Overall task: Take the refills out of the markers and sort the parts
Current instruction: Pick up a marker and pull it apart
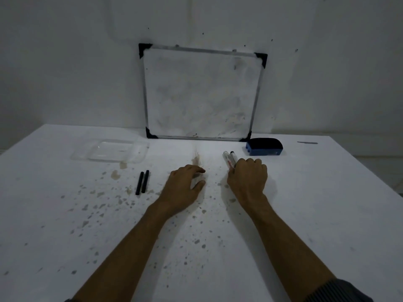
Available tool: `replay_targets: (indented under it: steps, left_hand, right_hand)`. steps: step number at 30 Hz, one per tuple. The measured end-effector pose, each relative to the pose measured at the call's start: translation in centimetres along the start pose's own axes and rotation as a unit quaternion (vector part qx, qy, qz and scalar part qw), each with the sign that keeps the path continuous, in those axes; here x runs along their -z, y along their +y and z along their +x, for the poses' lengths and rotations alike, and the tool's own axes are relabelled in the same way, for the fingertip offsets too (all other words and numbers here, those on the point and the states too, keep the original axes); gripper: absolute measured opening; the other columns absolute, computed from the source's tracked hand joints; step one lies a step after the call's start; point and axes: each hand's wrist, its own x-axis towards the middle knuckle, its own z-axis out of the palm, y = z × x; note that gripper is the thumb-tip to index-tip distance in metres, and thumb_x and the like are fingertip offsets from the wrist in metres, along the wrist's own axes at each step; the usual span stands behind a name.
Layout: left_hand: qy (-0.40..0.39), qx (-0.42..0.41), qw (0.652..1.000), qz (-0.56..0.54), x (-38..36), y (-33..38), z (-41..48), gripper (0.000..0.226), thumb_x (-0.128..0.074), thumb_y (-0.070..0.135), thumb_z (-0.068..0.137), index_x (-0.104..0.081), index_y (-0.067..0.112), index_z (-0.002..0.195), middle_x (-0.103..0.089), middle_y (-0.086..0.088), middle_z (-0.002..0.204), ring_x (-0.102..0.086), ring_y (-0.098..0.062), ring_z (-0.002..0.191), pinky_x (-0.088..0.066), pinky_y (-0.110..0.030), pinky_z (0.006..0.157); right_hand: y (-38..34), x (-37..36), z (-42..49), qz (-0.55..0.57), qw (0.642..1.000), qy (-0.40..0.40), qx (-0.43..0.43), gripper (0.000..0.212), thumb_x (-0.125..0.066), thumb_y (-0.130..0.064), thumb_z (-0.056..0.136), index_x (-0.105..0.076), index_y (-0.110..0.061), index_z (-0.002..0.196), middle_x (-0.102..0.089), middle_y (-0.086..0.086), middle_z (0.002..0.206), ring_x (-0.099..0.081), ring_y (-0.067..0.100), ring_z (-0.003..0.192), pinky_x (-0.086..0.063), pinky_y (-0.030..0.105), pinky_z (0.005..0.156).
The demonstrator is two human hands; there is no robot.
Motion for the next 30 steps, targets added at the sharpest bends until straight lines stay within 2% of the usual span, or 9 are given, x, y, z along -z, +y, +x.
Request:
replay_targets:
  steps: [3, 5, 7, 9, 14, 19, 24, 27, 30]
  left_hand:
    - [-0.002, 0.057, 0.994, -0.090, 0.7, 0.9, -0.4, 0.040, -0.062, 0.039, 0.101, -0.059, 0.024, 0.138, -0.062, 0.008, 0.136, -0.056, -0.008, 0.124, -0.054, -0.025, 0.093]
    - [0.010, 0.111, 0.974, -0.196, 1.5, 1.7, -0.3, 0.040, -0.060, 0.041, 0.102, -0.060, 0.024, 0.139, -0.064, 0.009, 0.135, -0.058, -0.007, 0.124, -0.059, -0.019, 0.085]
    - [0.041, 0.157, 0.940, -0.301, 2.5, 2.6, 0.1, 0.040, -0.056, 0.042, 0.105, -0.062, 0.020, 0.138, -0.070, 0.005, 0.131, -0.065, -0.011, 0.121, -0.057, -0.027, 0.099]
    - [0.059, 0.181, 0.898, -0.397, 3.3, 3.3, 0.2, 0.042, -0.051, 0.042, 0.106, -0.065, 0.015, 0.135, -0.074, -0.001, 0.125, -0.071, -0.015, 0.115, -0.058, -0.028, 0.097]
    - [0.047, 0.197, 0.850, -0.487, 4.6, 3.9, -0.7, 0.037, -0.056, 0.040, 0.104, -0.078, 0.011, 0.115, -0.079, -0.004, 0.095, -0.075, -0.020, 0.088, -0.059, -0.029, 0.076]
    - [0.016, 0.217, 0.844, -0.490, 4.6, 3.6, -2.5, 0.039, -0.052, 0.045, 0.105, -0.076, 0.013, 0.103, -0.072, -0.005, 0.083, -0.066, -0.017, 0.071, -0.056, -0.028, 0.063]
    - [-0.051, 0.187, 0.887, -0.420, 4.2, 3.9, -3.2, 0.037, -0.045, 0.043, 0.109, -0.064, 0.013, 0.100, -0.068, -0.009, 0.071, -0.061, -0.019, 0.058, -0.052, -0.033, 0.057]
    - [-0.011, 0.181, 0.891, -0.415, 4.1, 4.1, -3.1, 0.031, -0.049, 0.040, 0.107, -0.069, 0.017, 0.107, -0.074, -0.007, 0.075, -0.071, -0.019, 0.066, -0.057, -0.030, 0.063]
    - [0.020, 0.180, 0.898, -0.402, 4.0, 3.5, -2.9, 0.031, -0.057, 0.037, 0.104, -0.075, 0.013, 0.111, -0.081, -0.008, 0.091, -0.078, -0.021, 0.081, -0.059, -0.023, 0.069]
  right_hand:
    - [-0.1, 1.0, -0.7, 0.026, 1.000, -0.004, -0.016, 0.034, -0.055, -0.038, 0.100, -0.072, -0.008, 0.104, -0.072, 0.008, 0.097, -0.061, 0.023, 0.091, -0.036, 0.031, 0.073]
    - [-0.4, 2.2, -1.4, 0.145, 0.989, -0.025, -0.027, 0.034, -0.058, -0.040, 0.099, -0.073, -0.011, 0.109, -0.075, 0.006, 0.099, -0.065, 0.022, 0.090, -0.049, 0.031, 0.076]
    - [-1.1, 3.9, -2.3, 0.337, 0.936, -0.086, -0.044, 0.034, -0.062, -0.039, 0.098, -0.073, -0.013, 0.118, -0.076, 0.002, 0.107, -0.070, 0.020, 0.093, -0.058, 0.034, 0.084]
    - [-2.2, 5.1, -3.5, 0.446, 0.883, -0.144, -0.035, 0.039, -0.063, -0.040, 0.098, -0.071, -0.013, 0.124, -0.075, 0.001, 0.114, -0.072, 0.018, 0.097, -0.059, 0.035, 0.090]
    - [-3.6, 5.9, -5.3, 0.457, 0.858, -0.228, 0.056, 0.036, -0.063, -0.043, 0.097, -0.073, -0.018, 0.120, -0.071, -0.010, 0.105, -0.064, 0.002, 0.093, -0.046, 0.015, 0.079]
    - [-2.9, 5.8, -2.5, 0.491, 0.839, -0.230, 0.044, 0.036, -0.053, -0.051, 0.100, -0.072, -0.022, 0.109, -0.073, -0.010, 0.091, -0.065, 0.006, 0.081, -0.048, 0.020, 0.070]
    - [-3.3, 2.9, -3.5, 0.632, 0.755, -0.170, -0.045, 0.031, -0.062, -0.043, 0.097, -0.073, -0.020, 0.115, -0.071, -0.008, 0.083, -0.058, 0.007, 0.069, -0.047, 0.018, 0.060]
    - [-3.6, 2.1, -4.1, 0.636, 0.746, -0.194, -0.025, 0.025, -0.066, -0.036, 0.097, -0.075, -0.020, 0.113, -0.074, -0.017, 0.079, -0.064, -0.003, 0.068, -0.048, 0.012, 0.061]
    - [-3.6, 2.0, -4.0, 0.618, 0.755, -0.217, 0.023, 0.028, -0.066, -0.038, 0.095, -0.076, -0.021, 0.115, -0.079, -0.013, 0.097, -0.072, 0.000, 0.088, -0.054, 0.015, 0.074]
